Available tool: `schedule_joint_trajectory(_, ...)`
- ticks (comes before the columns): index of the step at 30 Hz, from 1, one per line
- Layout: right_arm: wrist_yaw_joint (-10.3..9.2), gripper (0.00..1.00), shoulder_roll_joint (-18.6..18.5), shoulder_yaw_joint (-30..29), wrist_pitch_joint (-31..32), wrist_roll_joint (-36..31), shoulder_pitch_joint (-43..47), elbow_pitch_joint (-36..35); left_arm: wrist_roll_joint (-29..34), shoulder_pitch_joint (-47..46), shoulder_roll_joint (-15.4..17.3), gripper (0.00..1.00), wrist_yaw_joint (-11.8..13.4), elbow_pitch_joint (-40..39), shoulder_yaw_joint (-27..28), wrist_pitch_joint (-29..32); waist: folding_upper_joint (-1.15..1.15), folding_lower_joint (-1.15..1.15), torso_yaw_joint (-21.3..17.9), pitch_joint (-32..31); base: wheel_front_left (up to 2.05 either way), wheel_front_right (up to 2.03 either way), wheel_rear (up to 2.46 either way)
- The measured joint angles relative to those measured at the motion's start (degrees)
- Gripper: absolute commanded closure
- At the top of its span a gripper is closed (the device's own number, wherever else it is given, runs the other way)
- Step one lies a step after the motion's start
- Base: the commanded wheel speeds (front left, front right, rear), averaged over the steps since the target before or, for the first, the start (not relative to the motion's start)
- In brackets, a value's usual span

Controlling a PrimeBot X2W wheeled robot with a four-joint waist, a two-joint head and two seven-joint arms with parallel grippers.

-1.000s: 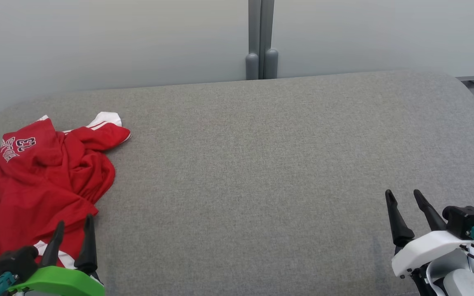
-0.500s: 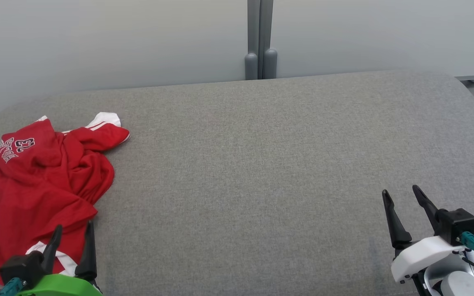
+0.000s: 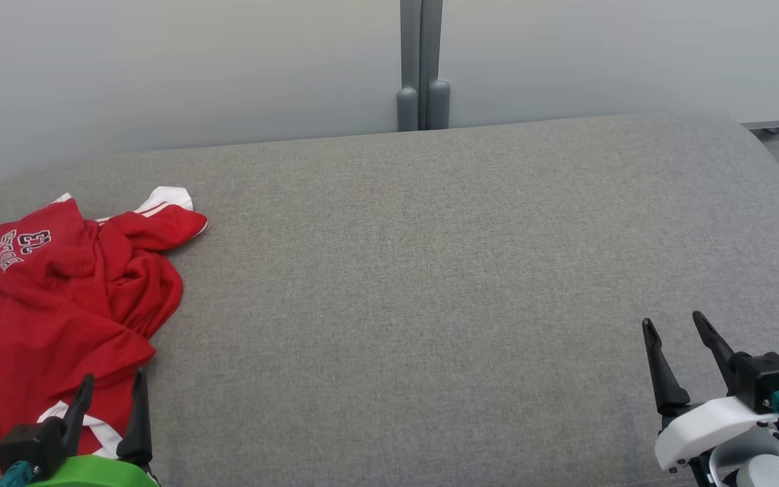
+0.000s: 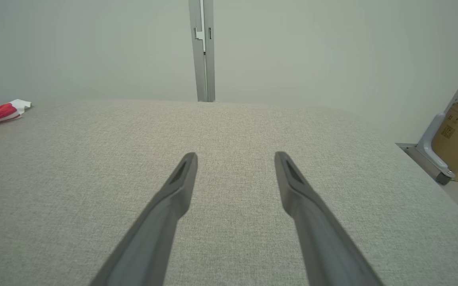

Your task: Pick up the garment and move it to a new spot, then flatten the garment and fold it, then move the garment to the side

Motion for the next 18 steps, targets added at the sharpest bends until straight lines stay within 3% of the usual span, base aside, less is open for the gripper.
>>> schedule_joint_trajectory(12, 1.41, 0.00, 0.4, -1.9, 0.0, 0.0, 0.0, -0.2, 0.0, 0.0, -0.1, 0.00, -0.1, 0.4, 0.0, 0.0, 0.00, 0.00, -0.2, 0.2, 0.00, 0.00, 0.00)
schedule_joint_trajectory(18, 2.02, 0.00, 0.4, -3.2, 0.0, 0.0, 0.4, -0.8, 0.1, -0.1, -0.4, 0.00, -0.2, 1.3, -1.1, 0.0, 0.00, 0.00, 1.6, 0.2, 0.00, 0.00, 0.00)
